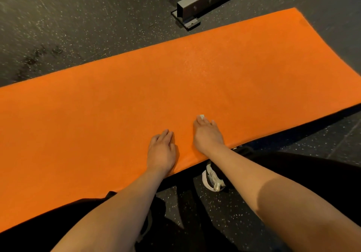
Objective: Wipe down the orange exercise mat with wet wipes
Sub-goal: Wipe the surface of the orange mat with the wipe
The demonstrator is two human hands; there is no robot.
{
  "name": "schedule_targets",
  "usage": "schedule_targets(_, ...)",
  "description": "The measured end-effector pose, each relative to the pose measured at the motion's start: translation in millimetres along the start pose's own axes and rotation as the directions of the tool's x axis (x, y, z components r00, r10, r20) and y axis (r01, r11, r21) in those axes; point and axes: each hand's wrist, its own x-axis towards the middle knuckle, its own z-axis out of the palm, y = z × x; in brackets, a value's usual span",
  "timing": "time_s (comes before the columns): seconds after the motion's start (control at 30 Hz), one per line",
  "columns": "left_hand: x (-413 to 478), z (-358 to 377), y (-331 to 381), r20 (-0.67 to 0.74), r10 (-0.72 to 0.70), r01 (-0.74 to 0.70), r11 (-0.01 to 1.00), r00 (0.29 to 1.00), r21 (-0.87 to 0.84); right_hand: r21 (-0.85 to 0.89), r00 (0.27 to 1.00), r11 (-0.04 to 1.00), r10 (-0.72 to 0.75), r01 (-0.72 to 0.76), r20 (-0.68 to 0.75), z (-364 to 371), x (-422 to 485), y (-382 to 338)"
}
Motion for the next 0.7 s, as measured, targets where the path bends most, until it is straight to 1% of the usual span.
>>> schedule_targets(0.07, -4, -1, 0, 0.014, -0.004, 0.004, 1.0, 1.0, 0.003, 0.017, 0.999, 0.999, -0.041, 0.041, 0.005, 3, -8, -13)
schedule_targets(0.2, -14, 0, 1, 0.025, -0.002, 0.002, 1.0, 1.0, -0.016, 0.068, 0.966, 0.964, -0.258, 0.258, -0.005, 22, -38, -41)
schedule_targets(0.27, -19, 0, 1, 0.025, 0.002, -0.001, 0.999, 1.0, -0.036, 0.072, 0.949, 0.947, -0.315, 0.313, 0.013, 25, -44, -39)
schedule_targets(0.3, -21, -1, 2, 0.024, 0.007, -0.007, 1.0, 1.0, -0.028, 0.055, 0.95, 0.949, -0.312, 0.311, 0.007, 23, -43, -35)
schedule_targets(0.33, -22, -2, 2, 0.026, 0.011, -0.011, 1.0, 1.0, -0.012, 0.03, 0.96, 0.96, -0.279, 0.279, -0.016, 20, -42, -29)
schedule_targets(0.43, -29, -3, 5, 0.011, -0.017, 0.017, 0.999, 1.0, 0.042, 0.019, 0.994, 0.998, -0.053, 0.055, -0.093, 13, -41, -9)
schedule_targets(0.47, -32, -4, 7, -0.003, -0.033, 0.033, 0.997, 0.999, 0.063, 0.03, 0.996, 0.999, -0.01, 0.013, -0.09, 14, -43, -8)
schedule_targets(0.5, -36, -4, 9, -0.013, -0.05, 0.051, 0.995, 0.999, 0.083, 0.039, 0.997, 0.999, -0.001, 0.004, -0.083, 15, -47, -11)
schedule_targets(0.57, -42, -5, 11, -0.019, -0.076, 0.077, 0.99, 0.997, 0.12, 0.076, 0.996, 0.995, -0.052, 0.058, -0.076, 18, -56, -26)
schedule_targets(0.63, -47, -6, 13, 0.012, -0.087, 0.084, 0.987, 0.996, 0.139, 0.116, 0.988, 0.982, -0.143, 0.15, -0.067, 23, -66, -41)
schedule_targets(0.7, -52, -9, 13, 0.053, -0.086, 0.078, 0.987, 0.995, 0.137, 0.115, 0.972, 0.966, -0.228, 0.233, -0.055, 29, -75, -47)
